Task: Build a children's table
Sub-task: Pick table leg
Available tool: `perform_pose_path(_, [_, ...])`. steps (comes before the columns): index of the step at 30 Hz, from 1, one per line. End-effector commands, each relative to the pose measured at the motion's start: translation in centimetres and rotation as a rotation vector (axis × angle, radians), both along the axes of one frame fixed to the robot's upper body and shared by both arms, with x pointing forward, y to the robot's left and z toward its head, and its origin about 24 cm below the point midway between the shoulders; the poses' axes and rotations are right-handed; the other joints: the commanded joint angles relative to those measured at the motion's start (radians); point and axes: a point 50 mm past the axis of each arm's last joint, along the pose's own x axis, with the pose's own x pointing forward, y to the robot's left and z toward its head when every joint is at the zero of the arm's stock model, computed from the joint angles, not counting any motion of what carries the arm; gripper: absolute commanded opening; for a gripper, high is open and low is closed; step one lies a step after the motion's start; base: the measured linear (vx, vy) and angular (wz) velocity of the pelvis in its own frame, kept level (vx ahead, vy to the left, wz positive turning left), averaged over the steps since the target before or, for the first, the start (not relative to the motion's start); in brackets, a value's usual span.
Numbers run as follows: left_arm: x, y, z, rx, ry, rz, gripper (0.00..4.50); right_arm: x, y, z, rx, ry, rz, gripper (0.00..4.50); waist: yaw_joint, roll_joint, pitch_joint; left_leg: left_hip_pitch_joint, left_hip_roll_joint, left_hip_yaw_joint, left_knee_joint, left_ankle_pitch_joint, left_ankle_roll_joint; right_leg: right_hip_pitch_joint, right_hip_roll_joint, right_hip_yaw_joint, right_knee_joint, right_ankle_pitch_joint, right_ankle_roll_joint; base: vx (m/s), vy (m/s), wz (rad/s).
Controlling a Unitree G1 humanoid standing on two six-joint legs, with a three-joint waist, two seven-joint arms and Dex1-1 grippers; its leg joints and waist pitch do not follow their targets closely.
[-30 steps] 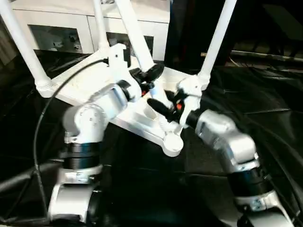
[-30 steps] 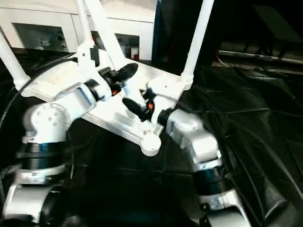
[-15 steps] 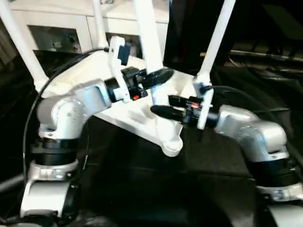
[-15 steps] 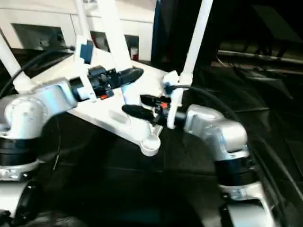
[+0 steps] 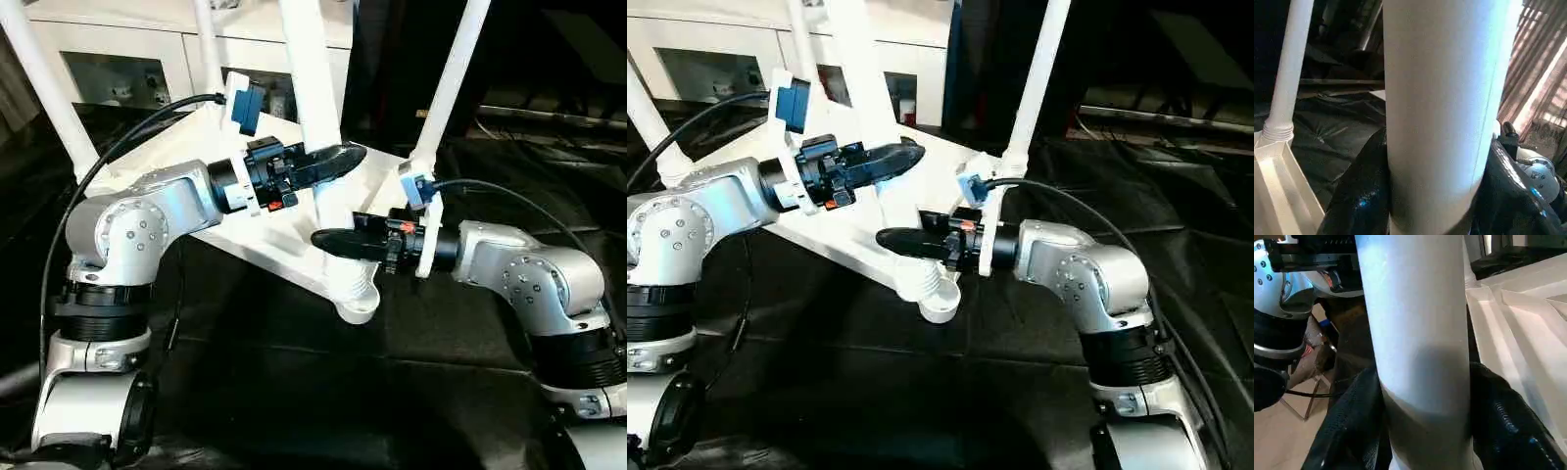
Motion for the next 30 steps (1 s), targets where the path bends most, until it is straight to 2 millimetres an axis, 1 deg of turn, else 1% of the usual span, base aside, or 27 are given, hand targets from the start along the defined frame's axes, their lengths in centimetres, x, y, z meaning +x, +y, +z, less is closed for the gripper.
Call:
perform_pose_path(1, [-0.4,-0.4,0.9,-0.022,-0.041,-0.04,2.4,0.7,-0.7,-0.7,-0.049,-0.007,-0.104,2.1,0.0,0.002,-0.08,0.019,0.044,-0.014,-0.073,-0.149,-0.044,0.053,-0.059,0.044,-0.057,-0.17,-0.189,0.0,0.0,0.0])
perform_pose_path(2, [0.1,-0.4,0.8,-0.022,-0.024,0.015,2.54,0.9,-0.5,-0.7,-0.05,-0.023,-0.14,2.07,-0.001,0.003,-0.08,0.018,0.045,-0.014,-0.073,-0.155,-0.049,0.051,-0.06,0.044,-0.057,-0.175,-0.187,0.0,0.0,0.0])
perform_pose_path(3, [0.6,-0.3,0.7,-0.032,0.002,0.066,2.57,1.2,-0.4,-0.8,-0.056,-0.043,-0.178,2.03,-0.002,0.002,-0.079,0.018,0.044,-0.014,-0.074,-0.159,-0.051,0.051,-0.06,0.044,-0.059,-0.182,-0.186,0.0,0.0,0.0])
perform_pose_path(4, [1.0,-0.3,0.5,-0.027,0.02,0.114,2.57,1.4,-0.2,-0.8,-0.065,-0.06,-0.211,2.03,-0.003,0.004,-0.079,0.02,0.044,-0.014,-0.075,-0.167,-0.06,0.049,-0.06,0.043,-0.061,-0.197,-0.183,0.0,0.0,0.0])
perform_pose_path(5, [1.5,-0.2,0.2,-0.007,0.022,0.189,2.76,1.6,0.0,-0.9,-0.068,-0.073,-0.248,1.99,-0.003,0.003,-0.079,0.02,0.045,-0.015,-0.076,-0.175,-0.066,0.048,-0.06,0.044,-0.064,-0.212,-0.175,0.0,0.0,0.0])
perform_pose_path(6, [1.9,-0.3,-0.1,0.011,0.019,0.243,2.89,1.8,0.2,-1.0,-0.072,-0.083,-0.27,1.98,-0.002,0.004,-0.079,0.022,0.045,-0.015,-0.075,-0.179,-0.068,0.047,-0.06,0.045,-0.065,-0.217,-0.168,0.0,0.0,0.0])
perform_pose_path(7, [2.0,-0.3,-0.2,0.014,0.018,0.252,2.98,1.8,0.3,-1.0,-0.072,-0.085,-0.274,1.96,-0.002,0.002,-0.08,0.022,0.044,-0.015,-0.076,-0.181,-0.07,0.05,-0.06,0.045,-0.066,-0.224,-0.159,0.0,0.0,0.0])
perform_pose_path(8, [2.7,-0.3,-0.9,0.051,0.04,0.367,2.98,1.9,0.7,-1.1,-0.078,-0.101,-0.312,1.96,-0.002,0.004,-0.08,0.019,0.045,-0.017,-0.078,-0.178,-0.069,0.051,-0.058,0.045,-0.065,-0.218,-0.148,0.0,0.0,0.0])
perform_pose_path(9, [3.0,-0.3,-1.3,0.052,0.074,0.433,3.02,2.0,1.0,-1.2,-0.086,-0.105,-0.34,1.93,-0.002,0.003,-0.081,0.019,0.045,-0.018,-0.077,-0.177,-0.071,0.052,-0.059,0.045,-0.064,-0.21,-0.14,0.0,0.0,0.0])
perform_pose_path(11, [3.2,-0.4,-1.8,0.057,0.1,0.483,3.02,2.1,1.4,-1.3,-0.09,-0.103,-0.375,1.93,-0.003,0.003,-0.081,0.018,0.045,-0.018,-0.076,-0.167,-0.07,0.052,-0.059,0.045,-0.063,-0.191,-0.142,0.0,0.0,0.0])
perform_pose_path(12, [3.1,-0.5,-1.8,0.06,0.099,0.489,2.86,2.1,1.4,-1.4,-0.089,-0.101,-0.388,1.93,-0.004,0.0,-0.083,0.016,0.044,-0.018,-0.076,-0.154,-0.065,0.053,-0.059,0.044,-0.061,-0.175,-0.145,0.0,0.0,0.0])
perform_pose_path(13, [3.1,-0.7,-1.9,0.062,0.101,0.5,2.76,2.2,1.5,-1.4,-0.092,-0.101,-0.402,1.91,-0.004,0.001,-0.084,0.016,0.043,-0.018,-0.075,-0.144,-0.059,0.053,-0.058,0.043,-0.06,-0.162,-0.148,0.0,0.0,0.0])
perform_pose_path(15, [2.9,-1.4,-2.1,0.031,0.116,0.505,2.65,2.1,1.9,-1.8,-0.116,-0.114,-0.42,1.9,-0.004,-0.001,-0.084,0.015,0.044,-0.016,-0.074,-0.133,-0.055,0.054,-0.056,0.043,-0.058,-0.137,-0.155,0.0,0.0,0.0])
perform_pose_path(17, [2.9,-1.6,-2.1,0.024,0.119,0.504,2.42,2.1,2.0,-1.8,-0.116,-0.115,-0.421,1.9,-0.003,-0.002,-0.084,0.014,0.043,-0.015,-0.073,-0.129,-0.047,0.055,-0.057,0.044,-0.058,-0.123,-0.16,0.0,0.0,0.0])
perform_pose_path(18, [2.9,-1.8,-2.2,0.025,0.122,0.502,2.42,2.0,2.1,-1.9,-0.12,-0.12,-0.419,1.9,-0.003,-0.001,-0.084,0.014,0.042,-0.015,-0.073,-0.129,-0.045,0.055,-0.057,0.044,-0.058,-0.124,-0.16,0.0,0.0,0.0])
perform_pose_path(19, [2.9,-1.9,-2.3,0.026,0.123,0.504,2.29,2.0,2.2,-1.9,-0.124,-0.124,-0.42,1.9,-0.004,0.001,-0.084,0.015,0.043,-0.016,-0.073,-0.13,-0.043,0.054,-0.055,0.043,-0.059,-0.125,-0.159,0.0,0.0,0.0])
perform_pose_path(22, [3.1,-1.9,-2.2,0.018,0.131,0.525,2.12,2.1,2.3,-1.8,-0.136,-0.139,-0.434,1.9,-0.005,0.0,-0.081,0.016,0.043,-0.015,-0.074,-0.142,-0.042,0.053,-0.055,0.044,-0.061,-0.141,-0.153,0.0,0.0,0.0])
perform_pose_path(24, [3.1,-1.8,-1.9,0.007,0.126,0.525,1.94,2.1,2.3,-1.7,-0.14,-0.148,-0.436,1.9,-0.005,-0.001,-0.081,0.017,0.043,-0.015,-0.075,-0.155,-0.043,0.052,-0.057,0.044,-0.064,-0.169,-0.147,0.0,0.0,0.0])
perform_pose_path(26, [3.1,-1.8,-1.8,0.005,0.122,0.526,1.88,2.1,2.4,-1.7,-0.143,-0.152,-0.434,1.9,-0.005,0.0,-0.08,0.017,0.043,-0.016,-0.076,-0.167,-0.045,0.052,-0.057,0.044,-0.066,-0.189,-0.141,0.0,0.0,0.0])
perform_pose_path(28, [3.1,-1.8,-1.7,0.002,0.121,0.519,1.87,2.1,2.4,-1.8,-0.144,-0.155,-0.432,1.9,-0.006,0.003,-0.08,0.018,0.044,-0.017,-0.076,-0.171,-0.048,0.051,-0.056,0.044,-0.066,-0.188,-0.138,0.0,0.0,0.0])
perform_pose_path(30, [3.0,-1.8,-1.6,-0.011,0.12,0.502,1.85,2.0,2.4,-1.8,-0.146,-0.16,-0.431,1.9,-0.005,0.001,-0.08,0.017,0.043,-0.017,-0.076,-0.17,-0.049,0.051,-0.057,0.044,-0.066,-0.186,-0.138,0.0,0.0,0.0])
